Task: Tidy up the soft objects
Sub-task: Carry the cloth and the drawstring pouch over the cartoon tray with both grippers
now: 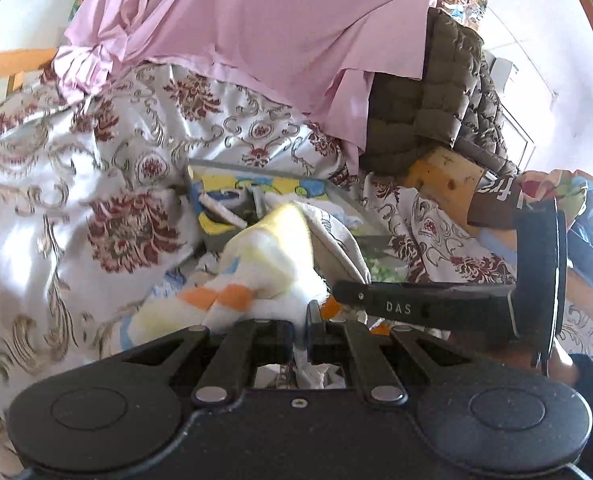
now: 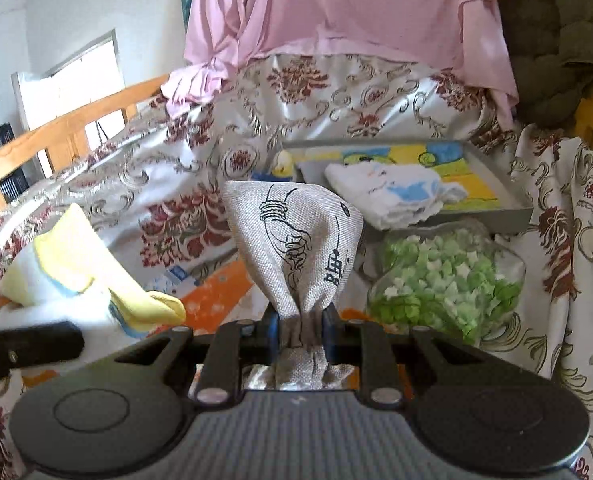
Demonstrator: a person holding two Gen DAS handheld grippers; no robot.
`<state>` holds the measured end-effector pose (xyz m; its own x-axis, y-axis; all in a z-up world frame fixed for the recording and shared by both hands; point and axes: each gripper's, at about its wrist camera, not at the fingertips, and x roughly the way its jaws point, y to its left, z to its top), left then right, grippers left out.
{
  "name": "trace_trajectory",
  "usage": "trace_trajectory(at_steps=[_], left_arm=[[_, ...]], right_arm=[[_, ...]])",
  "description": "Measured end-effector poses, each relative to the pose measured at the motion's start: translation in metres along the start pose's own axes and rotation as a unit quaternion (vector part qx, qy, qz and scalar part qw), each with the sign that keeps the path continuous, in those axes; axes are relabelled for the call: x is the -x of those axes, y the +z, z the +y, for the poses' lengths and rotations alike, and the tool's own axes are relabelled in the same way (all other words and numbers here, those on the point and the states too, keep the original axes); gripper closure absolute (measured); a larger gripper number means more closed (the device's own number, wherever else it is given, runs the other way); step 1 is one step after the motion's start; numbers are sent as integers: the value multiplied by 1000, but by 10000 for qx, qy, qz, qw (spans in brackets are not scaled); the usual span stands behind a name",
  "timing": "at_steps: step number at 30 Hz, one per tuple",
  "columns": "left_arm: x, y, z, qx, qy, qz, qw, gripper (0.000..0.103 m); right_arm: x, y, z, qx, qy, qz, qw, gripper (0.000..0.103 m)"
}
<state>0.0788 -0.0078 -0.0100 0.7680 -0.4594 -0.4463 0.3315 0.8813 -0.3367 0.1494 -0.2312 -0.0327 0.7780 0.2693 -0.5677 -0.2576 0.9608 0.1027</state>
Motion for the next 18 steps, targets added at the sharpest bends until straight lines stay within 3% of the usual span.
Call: trace_trajectory(at_steps=[12,18], left_arm=[[-5,55,-18,-945,39,-58,9955,98],[-24,87,-26,-993,-14,-230,9948,97]], right_arm=[[23,12,-2,-82,141,-770,9969,80],[31,24,-15,-430,205,-1227,9913,79]])
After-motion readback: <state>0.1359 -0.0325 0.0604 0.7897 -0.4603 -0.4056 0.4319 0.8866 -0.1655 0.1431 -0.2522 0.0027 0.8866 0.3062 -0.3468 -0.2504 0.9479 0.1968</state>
